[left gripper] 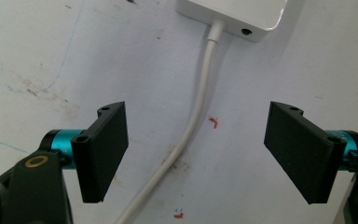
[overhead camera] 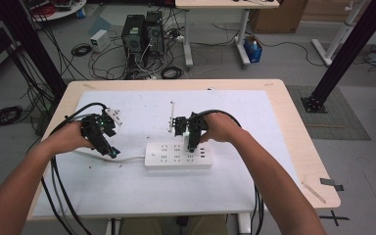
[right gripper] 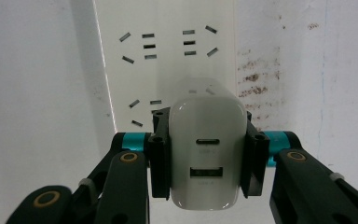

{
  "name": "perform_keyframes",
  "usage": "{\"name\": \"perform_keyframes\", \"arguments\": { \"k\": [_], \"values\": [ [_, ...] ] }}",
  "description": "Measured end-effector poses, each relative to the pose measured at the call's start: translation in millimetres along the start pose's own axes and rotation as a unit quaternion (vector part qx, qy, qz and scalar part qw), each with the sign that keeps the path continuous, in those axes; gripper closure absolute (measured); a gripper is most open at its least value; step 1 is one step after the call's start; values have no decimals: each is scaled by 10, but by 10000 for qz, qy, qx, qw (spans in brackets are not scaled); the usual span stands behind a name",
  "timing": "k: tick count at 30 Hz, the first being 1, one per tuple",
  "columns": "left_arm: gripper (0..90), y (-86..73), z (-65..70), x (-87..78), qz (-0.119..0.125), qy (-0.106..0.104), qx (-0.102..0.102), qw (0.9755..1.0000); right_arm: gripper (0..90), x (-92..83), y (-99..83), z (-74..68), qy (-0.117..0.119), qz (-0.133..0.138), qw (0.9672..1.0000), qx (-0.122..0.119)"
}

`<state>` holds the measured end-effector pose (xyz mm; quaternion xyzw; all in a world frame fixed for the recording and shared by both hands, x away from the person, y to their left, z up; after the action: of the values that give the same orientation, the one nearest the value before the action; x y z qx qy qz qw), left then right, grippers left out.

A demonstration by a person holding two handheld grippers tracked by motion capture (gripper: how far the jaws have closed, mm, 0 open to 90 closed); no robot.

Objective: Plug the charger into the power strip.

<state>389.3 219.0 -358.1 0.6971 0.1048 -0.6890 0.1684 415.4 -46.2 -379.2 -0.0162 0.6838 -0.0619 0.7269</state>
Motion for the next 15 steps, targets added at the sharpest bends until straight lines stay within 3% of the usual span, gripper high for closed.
{"name": "perform_keyframes", "arguments": {
  "k": [1,8,15],
  "values": [
    [218,7,0,6,6,0,8,10000,624,4,6,9,-127,-75,9998,-114],
    [218,8,-9,56,-57,-36,61,10000,625,44,59,-19,-106,-150,9988,-446],
    [218,-1,-2,58,15,-55,16,10000,626,118,126,-21,-151,-422,9980,-456]
  ]
}}
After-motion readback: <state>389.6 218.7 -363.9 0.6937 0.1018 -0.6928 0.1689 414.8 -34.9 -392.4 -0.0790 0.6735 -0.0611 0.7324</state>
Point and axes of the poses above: each handheld gripper's, and its own axes: x roughly forward along the jaws, y roughly out of its top, z roughly to its right, the point moved 3 cm from there along x, roughly forward along the jaws, and after that the axes turned 12 degrees about -z, right-handed, at the moved point
